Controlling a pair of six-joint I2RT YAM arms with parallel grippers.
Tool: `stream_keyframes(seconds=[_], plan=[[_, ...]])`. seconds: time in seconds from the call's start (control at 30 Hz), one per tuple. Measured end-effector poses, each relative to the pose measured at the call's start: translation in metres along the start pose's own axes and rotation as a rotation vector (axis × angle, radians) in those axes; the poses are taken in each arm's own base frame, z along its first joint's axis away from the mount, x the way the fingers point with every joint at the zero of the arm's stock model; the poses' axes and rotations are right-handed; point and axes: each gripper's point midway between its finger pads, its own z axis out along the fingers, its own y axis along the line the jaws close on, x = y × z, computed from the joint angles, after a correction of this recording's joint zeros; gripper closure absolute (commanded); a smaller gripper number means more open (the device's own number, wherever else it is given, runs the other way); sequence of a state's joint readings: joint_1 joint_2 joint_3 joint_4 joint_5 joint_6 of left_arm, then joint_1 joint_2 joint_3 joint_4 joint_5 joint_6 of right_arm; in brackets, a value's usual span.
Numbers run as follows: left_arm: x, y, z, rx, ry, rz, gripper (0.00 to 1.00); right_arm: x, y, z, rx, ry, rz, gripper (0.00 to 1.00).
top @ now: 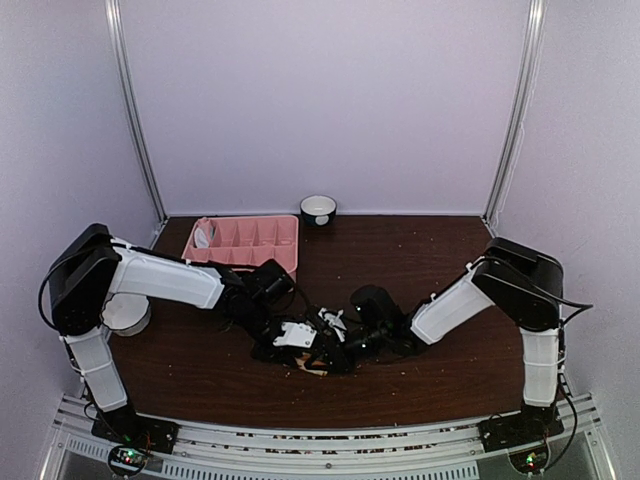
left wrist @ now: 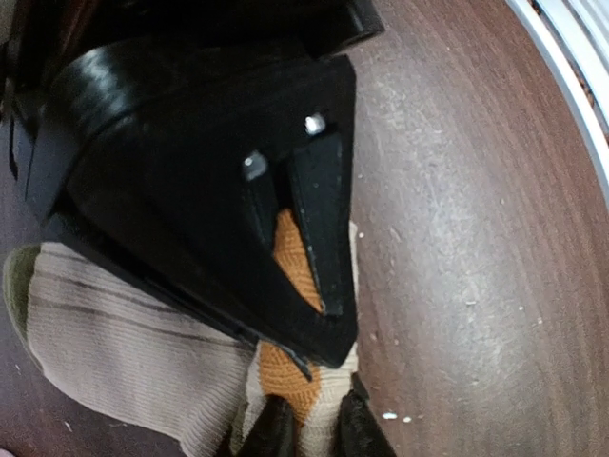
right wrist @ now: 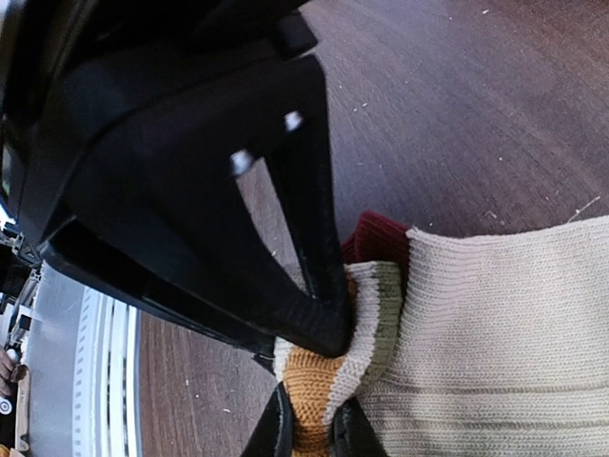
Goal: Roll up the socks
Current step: Roll the sock at the center of the board.
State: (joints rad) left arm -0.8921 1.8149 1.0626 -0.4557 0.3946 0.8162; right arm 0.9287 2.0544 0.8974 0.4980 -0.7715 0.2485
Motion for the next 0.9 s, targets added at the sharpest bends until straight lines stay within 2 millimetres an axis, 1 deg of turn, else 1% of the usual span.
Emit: stream_keyframes(seconds=[0.1, 0.13, 0.23, 0.3, 0.33, 0.4, 0.43, 0.6, 0.67, 0.7, 0.73, 0.77, 0.9], plan=[[0.003, 0.006, 0.004, -0.001, 0.026, -0.005, 0.98, 0.0, 0.0, 0.0, 0.0, 0.002, 0.012, 0.72], [0.002, 0.008, 0.005, 0.009, 0.033, -0.01, 0.98, 0.0, -0.001, -0.001, 0.001, 0.0, 0.016, 0.7], [0.001, 0.011, 0.007, 0.04, 0.046, -0.023, 0.9, 0.002, -0.001, -0.005, 0.007, -0.006, 0.018, 0.67], [-0.002, 0.012, 0.009, 0.064, 0.049, -0.032, 0.89, 0.004, 0.0, -0.009, 0.013, -0.009, 0.019, 0.65], [-0.003, 0.013, 0.01, 0.077, 0.049, -0.038, 0.9, 0.005, 0.0, -0.011, 0.016, -0.01, 0.021, 0.64], [-0.005, 0.014, 0.012, 0.098, 0.045, -0.047, 0.98, 0.006, 0.001, -0.014, 0.022, -0.014, 0.02, 0.62], [-0.007, 0.014, 0.013, 0.111, 0.041, -0.053, 1.0, 0.008, 0.001, -0.016, 0.026, -0.016, 0.019, 0.62], [-0.016, 0.01, 0.018, 0.201, 0.007, -0.093, 1.0, 0.015, 0.0, -0.028, 0.069, -0.035, 0.028, 0.56], [-0.021, 0.006, 0.021, 0.251, -0.011, -0.117, 1.0, 0.017, -0.001, -0.036, 0.089, -0.051, 0.028, 0.42], [-0.022, 0.005, 0.022, 0.272, -0.019, -0.126, 1.0, 0.018, -0.001, -0.039, 0.098, -0.061, 0.03, 0.2], [-0.024, 0.003, 0.022, 0.289, -0.025, -0.139, 1.0, 0.018, 0.0, -0.042, 0.106, -0.067, 0.029, 0.02], [-0.025, 0.002, 0.022, 0.301, -0.033, -0.142, 1.0, 0.02, 0.001, -0.046, 0.116, -0.078, 0.026, 0.0], [-0.03, -0.004, 0.025, 0.355, -0.048, -0.183, 1.0, 0.019, 0.001, -0.063, 0.174, -0.123, 0.004, 0.0]])
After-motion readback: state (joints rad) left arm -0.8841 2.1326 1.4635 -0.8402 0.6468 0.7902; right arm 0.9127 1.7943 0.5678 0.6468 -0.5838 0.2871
